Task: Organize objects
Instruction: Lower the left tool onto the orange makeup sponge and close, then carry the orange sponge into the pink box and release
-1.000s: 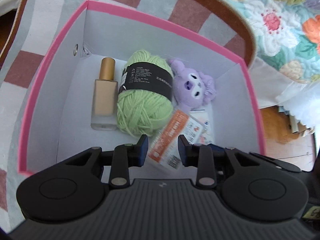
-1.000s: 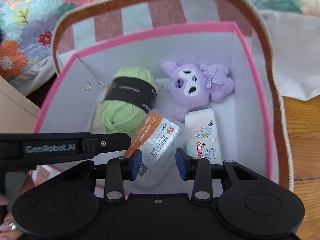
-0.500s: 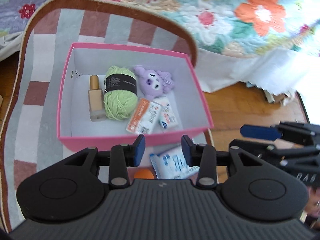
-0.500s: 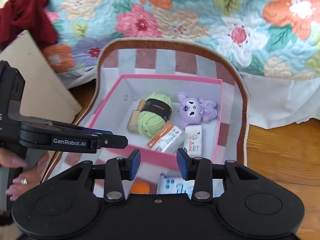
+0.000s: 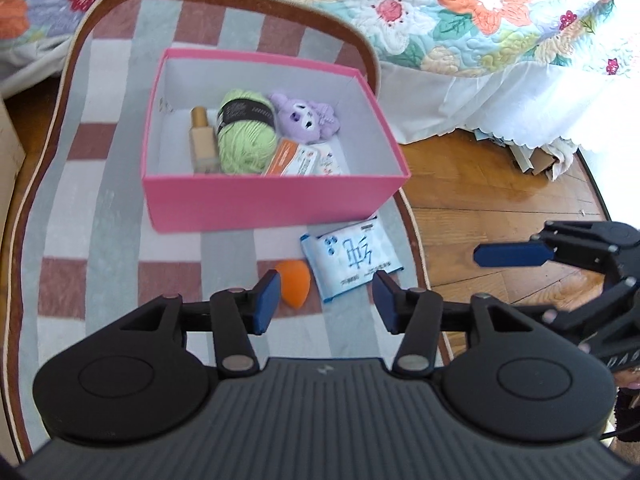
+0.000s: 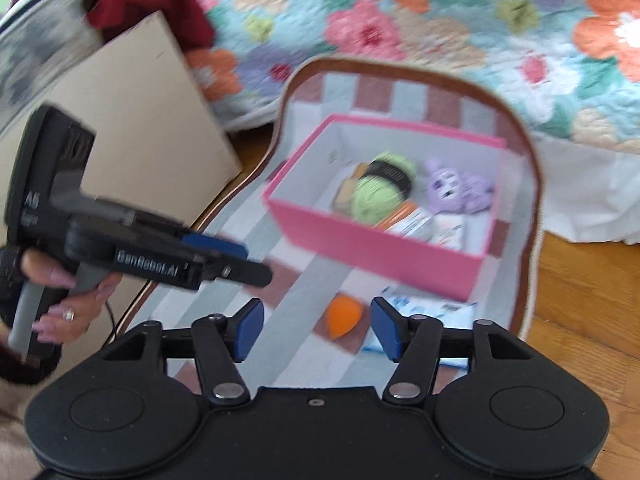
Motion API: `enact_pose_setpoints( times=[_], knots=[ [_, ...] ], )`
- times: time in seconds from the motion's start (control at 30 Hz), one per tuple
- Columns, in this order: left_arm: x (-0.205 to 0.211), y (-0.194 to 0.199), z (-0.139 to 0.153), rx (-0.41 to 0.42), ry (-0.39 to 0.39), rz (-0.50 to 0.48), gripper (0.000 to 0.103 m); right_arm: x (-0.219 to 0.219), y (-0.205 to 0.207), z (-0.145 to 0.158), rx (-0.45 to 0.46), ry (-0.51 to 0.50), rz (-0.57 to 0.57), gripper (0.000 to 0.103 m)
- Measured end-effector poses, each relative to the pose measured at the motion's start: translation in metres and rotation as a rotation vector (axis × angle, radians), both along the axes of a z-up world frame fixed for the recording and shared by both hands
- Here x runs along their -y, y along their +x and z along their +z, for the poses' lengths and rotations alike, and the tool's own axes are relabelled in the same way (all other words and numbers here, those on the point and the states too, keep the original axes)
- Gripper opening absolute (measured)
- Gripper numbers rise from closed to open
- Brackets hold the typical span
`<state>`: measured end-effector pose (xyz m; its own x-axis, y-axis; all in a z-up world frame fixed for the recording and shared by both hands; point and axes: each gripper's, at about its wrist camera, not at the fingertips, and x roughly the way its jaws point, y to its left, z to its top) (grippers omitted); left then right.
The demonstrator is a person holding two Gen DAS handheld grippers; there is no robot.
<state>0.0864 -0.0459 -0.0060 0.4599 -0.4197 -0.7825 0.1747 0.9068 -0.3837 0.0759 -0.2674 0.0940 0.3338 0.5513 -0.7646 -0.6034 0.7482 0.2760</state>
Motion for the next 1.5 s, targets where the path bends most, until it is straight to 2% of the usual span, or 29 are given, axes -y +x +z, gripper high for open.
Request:
enact_pose_setpoints(
  times=[0.2,0.3,0.37,0.53,0.6,0.67,0.87,1.07,1.13,1.23,1.3,1.4,1.5],
  knots=[
    [-0.008,-0.002,-0.028,-0.004,-0.031,0.012,0.054,-0.026,-0.009,-0.033,-0.026,-0.045,0.092,0.068],
    [-0.007,0.002,-0.042,0.028,0.028,0.016,0.054,-0.041,-0.004,-0.050,-0.016,-0.090,0.130,0.068],
    [-0.007,0.005,-0.052,0.027,0.034,0.018,0.054,-0.049,0.002,-0.060,-0.013,-0.092,0.156,0.068],
    [-0.011,0.018,-0.077,0.003,-0.035,0.054,0.054,-0.066,0.017,-0.089,0.049,-0.082,0.197,0.068],
    [-0.014,0.027,-0.090,-0.031,-0.083,0.090,0.054,-0.067,0.021,-0.104,0.060,-0.073,0.165,0.068],
    [-0.013,0.033,-0.101,-0.046,-0.105,0.120,0.054,-0.062,0.027,-0.119,0.025,-0.049,0.112,0.068],
    [0.000,0.044,-0.129,-0.066,-0.093,0.129,0.052,-0.065,0.034,-0.142,0.015,-0.057,0.032,0.068],
    [0.020,0.045,-0.137,-0.014,-0.048,0.087,0.047,-0.072,0.037,-0.159,0.012,-0.120,0.054,0.064],
    [0.024,0.046,-0.140,-0.018,-0.044,0.075,0.035,-0.070,0.041,-0.162,-0.017,-0.105,0.027,0.064],
    [0.025,0.045,-0.145,-0.031,-0.066,0.076,0.028,-0.069,0.043,-0.167,-0.036,-0.097,0.006,0.052],
    [0.024,0.044,-0.145,-0.027,-0.072,0.080,0.027,-0.072,0.040,-0.169,-0.006,-0.130,-0.006,0.037],
    [0.021,0.040,-0.139,-0.036,-0.081,0.087,0.026,-0.078,0.034,-0.167,0.069,-0.188,0.017,0.034],
    [0.020,0.034,-0.124,-0.030,-0.049,0.070,0.026,-0.081,0.028,-0.159,0.087,-0.187,0.027,0.034]
  ],
)
